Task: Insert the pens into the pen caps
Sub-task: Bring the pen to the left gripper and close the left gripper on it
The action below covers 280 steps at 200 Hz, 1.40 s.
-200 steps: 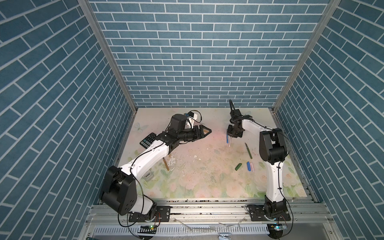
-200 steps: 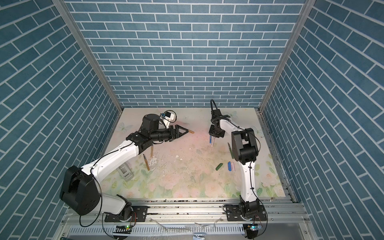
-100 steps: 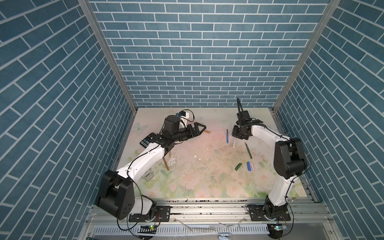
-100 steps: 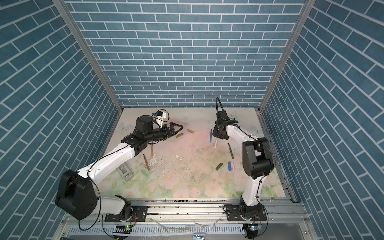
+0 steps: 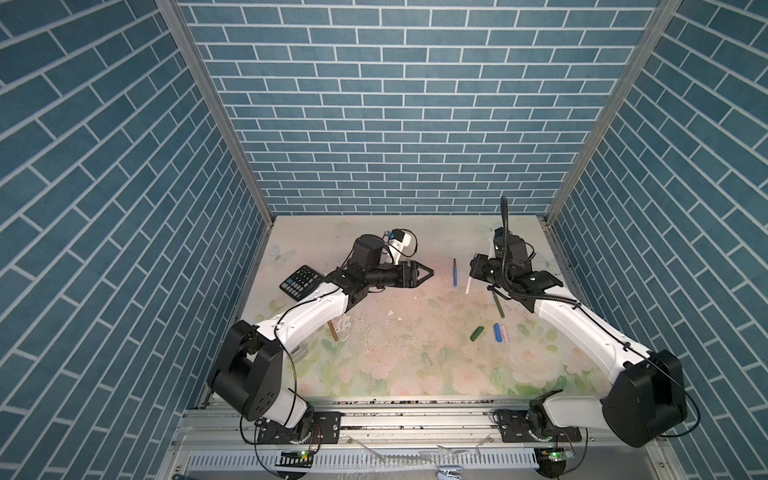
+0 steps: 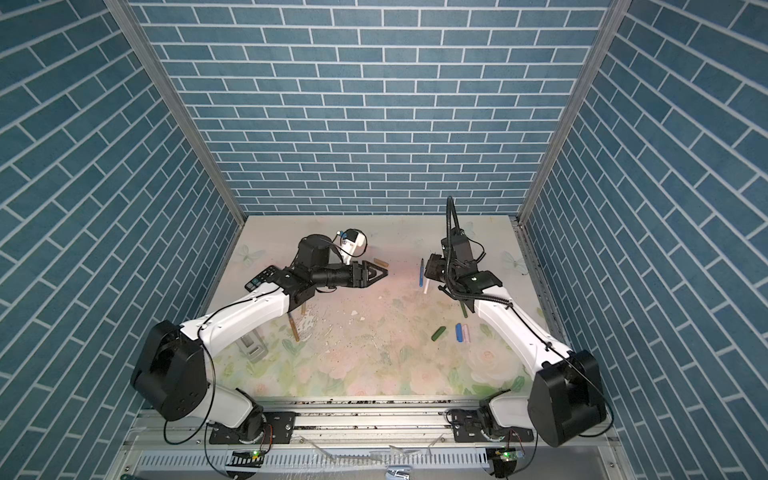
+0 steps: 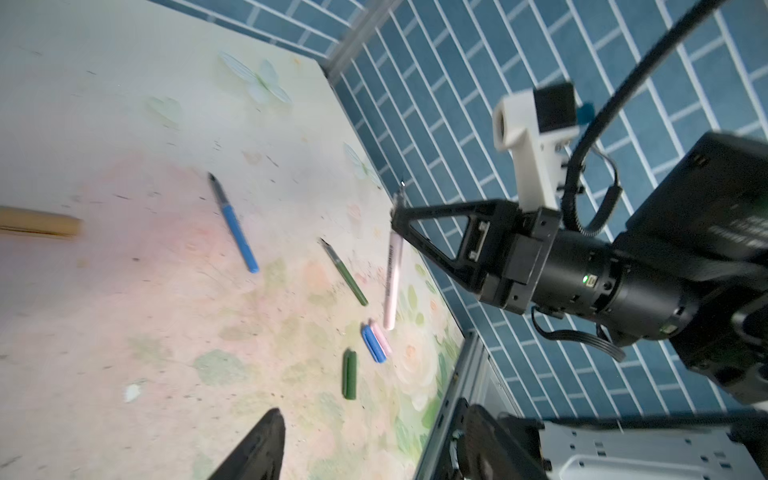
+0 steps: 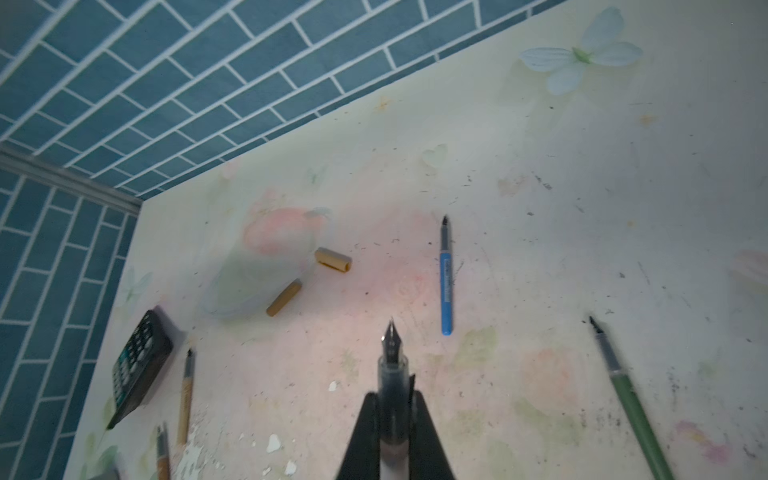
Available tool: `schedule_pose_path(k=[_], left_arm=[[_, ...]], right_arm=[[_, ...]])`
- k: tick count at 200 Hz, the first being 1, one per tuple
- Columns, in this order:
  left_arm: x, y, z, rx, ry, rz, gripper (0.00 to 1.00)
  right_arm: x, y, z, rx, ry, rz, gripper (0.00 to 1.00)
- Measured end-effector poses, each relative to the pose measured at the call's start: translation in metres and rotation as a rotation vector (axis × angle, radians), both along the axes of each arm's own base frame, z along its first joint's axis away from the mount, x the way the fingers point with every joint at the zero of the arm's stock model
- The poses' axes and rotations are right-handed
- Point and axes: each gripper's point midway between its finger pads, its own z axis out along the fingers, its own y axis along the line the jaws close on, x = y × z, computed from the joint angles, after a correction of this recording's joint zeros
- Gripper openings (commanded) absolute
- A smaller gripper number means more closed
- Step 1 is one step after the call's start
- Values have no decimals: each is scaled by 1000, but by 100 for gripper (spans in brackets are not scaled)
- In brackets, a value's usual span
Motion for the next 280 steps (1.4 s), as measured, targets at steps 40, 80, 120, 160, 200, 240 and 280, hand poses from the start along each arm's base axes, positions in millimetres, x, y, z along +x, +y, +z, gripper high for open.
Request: schedule_pose_path(k=[40, 80, 120, 160, 200, 240, 280], left_arm=[[-35, -29, -1, 17, -115, -145, 67], [-43, -33, -8, 30, -172, -183, 65], [-49, -39, -4, 18, -207, -205, 56], [-50, -43, -4, 9, -209, -213, 47], [-50, -46, -7, 8, -197, -211, 38], [-44, -44, -10, 22, -197, -177, 19], [-37, -41, -14, 44, -200, -133, 5]], right_arm=[[-33, 23, 33, 105, -114, 63, 2], [-54, 34, 55, 179, -180, 88, 1], [-60, 42, 64, 210, -213, 96, 1], [-64, 53, 65, 239, -214, 110, 1], [-65, 65, 61, 239, -208, 135, 1], [-65, 70, 58, 237, -206, 142, 0], [-65, 71, 59, 236, -211, 140, 1]])
